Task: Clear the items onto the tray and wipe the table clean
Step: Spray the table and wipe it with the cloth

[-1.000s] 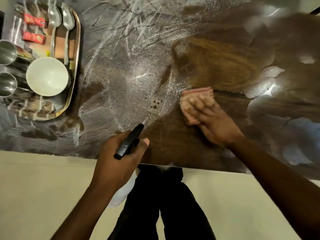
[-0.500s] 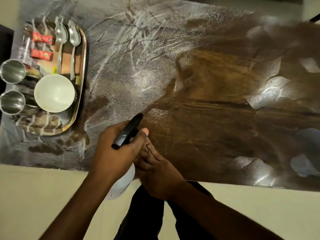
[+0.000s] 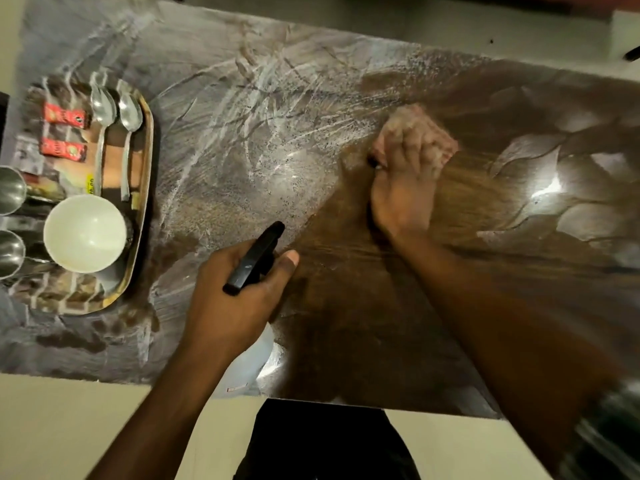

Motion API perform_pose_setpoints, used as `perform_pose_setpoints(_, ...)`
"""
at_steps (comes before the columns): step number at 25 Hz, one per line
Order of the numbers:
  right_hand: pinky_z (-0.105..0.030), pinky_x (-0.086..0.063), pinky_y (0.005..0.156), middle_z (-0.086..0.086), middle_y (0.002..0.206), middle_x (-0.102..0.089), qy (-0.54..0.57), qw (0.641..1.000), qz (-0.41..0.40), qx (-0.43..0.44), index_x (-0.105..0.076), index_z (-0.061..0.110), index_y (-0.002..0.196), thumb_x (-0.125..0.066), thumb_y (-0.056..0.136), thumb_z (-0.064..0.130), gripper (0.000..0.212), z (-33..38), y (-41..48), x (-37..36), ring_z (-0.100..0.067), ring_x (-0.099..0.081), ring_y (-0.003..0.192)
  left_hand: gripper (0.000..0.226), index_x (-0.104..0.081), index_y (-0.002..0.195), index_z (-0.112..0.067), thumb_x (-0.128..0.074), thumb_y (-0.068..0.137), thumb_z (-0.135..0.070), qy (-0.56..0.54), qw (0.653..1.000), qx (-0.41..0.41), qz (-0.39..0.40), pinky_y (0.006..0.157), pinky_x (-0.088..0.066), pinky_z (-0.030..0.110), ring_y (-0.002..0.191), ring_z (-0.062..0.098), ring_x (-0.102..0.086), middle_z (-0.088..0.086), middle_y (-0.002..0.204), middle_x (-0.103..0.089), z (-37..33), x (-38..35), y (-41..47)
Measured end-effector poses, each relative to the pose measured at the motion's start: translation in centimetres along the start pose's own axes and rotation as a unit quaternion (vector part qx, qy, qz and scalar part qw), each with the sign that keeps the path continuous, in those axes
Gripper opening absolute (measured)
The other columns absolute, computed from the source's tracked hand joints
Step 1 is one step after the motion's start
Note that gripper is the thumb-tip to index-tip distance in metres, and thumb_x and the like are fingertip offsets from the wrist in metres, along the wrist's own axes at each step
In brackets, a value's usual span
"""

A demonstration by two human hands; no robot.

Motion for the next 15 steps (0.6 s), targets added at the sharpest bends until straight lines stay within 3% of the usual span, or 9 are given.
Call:
perform_pose_setpoints(2, -0.064, -0.011, 0.133, -0.004, 0.181, -0.012, -0.031, 0.984, 0.074, 0.156, -0.023, 0.032, 0.169, -0.039, 0.103, 0.034, 0.068, 4.4, -5.0, -3.4, -0.037, -0.004, 0.167, 0.047, -0.061, 0.079, -0.015, -0.073, 0.081, -0.06, -0.002, 1.0, -0.002, -0.006, 0.047, -0.043, 0.033, 0.038, 0.01, -0.047, 0.015, 0.061, -0.055, -1.4, -0.4, 1.4)
perform_pose_setpoints(3, -0.063, -0.013, 0.133, -0.005, 0.179, -0.021, -0.056, 0.951, 0.133, 0.272, -0.029, 0.031, 0.167, -0.045, 0.101, 0.036, 0.068, 5.8, -7.9, -4.7, -0.037, -0.01, 0.166, 0.04, -0.06, 0.074, -0.019, -0.075, 0.082, -0.055, -0.003, 1.0, -0.006, -0.009, 0.044, -0.042, 0.03, 0.037, 0.009, -0.047, 0.014, 0.06, -0.056, -2.1, -0.8, 2.1)
perform_pose_setpoints(5, -0.06, -0.019, 0.132, -0.003, 0.172, -0.038, -0.102, 0.832, 0.217, 0.501, -0.042, 0.031, 0.161, -0.055, 0.094, 0.039, 0.068, 5.5, -11.4, -5.2, -0.036, -0.027, 0.162, 0.023, -0.065, 0.075, -0.028, -0.075, 0.086, -0.046, 0.001, 1.0, -0.019, -0.015, 0.041, -0.043, 0.026, 0.037, 0.007, -0.049, 0.009, 0.059, -0.06, -3.4, -1.3, 3.4)
perform_pose_setpoints(6, -0.057, -0.019, 0.132, 0.0, 0.172, -0.038, -0.116, 0.783, 0.226, 0.567, -0.042, 0.033, 0.161, -0.053, 0.094, 0.041, 0.069, 4.0, -10.5, -4.4, -0.033, -0.029, 0.161, 0.023, -0.066, 0.078, -0.028, -0.075, 0.086, -0.047, 0.007, 1.0, -0.026, -0.017, 0.042, -0.044, 0.029, 0.038, 0.009, -0.051, 0.009, 0.059, -0.062, -4.0, -1.5, 4.0)
perform_pose_setpoints(7, -0.055, -0.018, 0.132, 0.003, 0.175, -0.034, -0.132, 0.772, 0.214, 0.585, -0.039, 0.036, 0.163, -0.048, 0.095, 0.041, 0.069, 2.4, -8.1, -3.2, -0.031, -0.026, 0.164, 0.027, -0.066, 0.08, -0.027, -0.074, 0.086, -0.052, 0.008, 0.999, -0.029, -0.016, 0.044, -0.045, 0.033, 0.039, 0.012, -0.051, 0.011, 0.06, -0.063, -4.5, -1.7, 4.4)
perform_pose_setpoints(9, -0.053, -0.021, 0.133, 0.003, 0.178, -0.025, -0.149, 0.837, 0.162, 0.5, -0.032, 0.038, 0.167, -0.038, 0.099, 0.042, 0.068, -2.0, -1.1, -0.2, -0.03, -0.021, 0.165, 0.034, -0.069, 0.082, -0.024, -0.074, 0.086, -0.058, -0.001, 0.999, -0.029, -0.014, 0.047, -0.047, 0.036, 0.039, 0.016, -0.054, 0.016, 0.068, -0.069, -5.3, -1.9, 4.9)
perform_pose_setpoints(12, -0.056, -0.024, 0.131, -0.004, 0.179, -0.022, -0.076, 0.973, 0.053, 0.213, -0.029, 0.032, 0.168, -0.036, 0.102, 0.037, 0.067, -9.8, 10.2, 6.0, -0.035, -0.018, 0.166, 0.027, -0.074, 0.086, -0.022, -0.079, 0.092, -0.048, -0.025, 0.999, -0.029, -0.023, 0.041, -0.048, 0.023, 0.036, 0.013, -0.055, 0.018, 0.077, -0.075, -6.3, -2.6, 5.6)
perform_pose_setpoints(13, -0.056, -0.02, 0.132, -0.005, 0.179, -0.02, -0.025, 0.994, 0.017, 0.109, -0.028, 0.03, 0.169, -0.037, 0.103, 0.035, 0.066, -11.5, 12.4, 7.7, -0.035, -0.014, 0.166, 0.024, -0.074, 0.085, -0.022, -0.078, 0.092, -0.045, -0.03, 0.999, -0.029, -0.024, 0.041, -0.047, 0.021, 0.035, 0.012, -0.055, 0.018, 0.077, -0.075, -6.7, -3.0, 5.9)
perform_pose_setpoints(15, -0.054, -0.012, 0.135, -0.006, 0.18, -0.015, 0.047, 0.996, -0.041, -0.059, -0.027, 0.028, 0.17, -0.039, 0.106, 0.03, 0.065, -11.7, 14.7, 8.4, -0.033, -0.008, 0.167, 0.022, -0.074, 0.084, -0.021, -0.079, 0.092, -0.041, -0.043, 0.998, -0.026, -0.023, 0.041, -0.047, 0.02, 0.035, 0.012, -0.055, 0.016, 0.075, -0.075, -7.3, -3.6, 6.5)
Point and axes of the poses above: each hand's wrist, its own y-axis towards the middle knuckle, its own x-axis out of the back of the hand, z = x × y, the point moved 5 cm from there along y, towards the middle knuckle
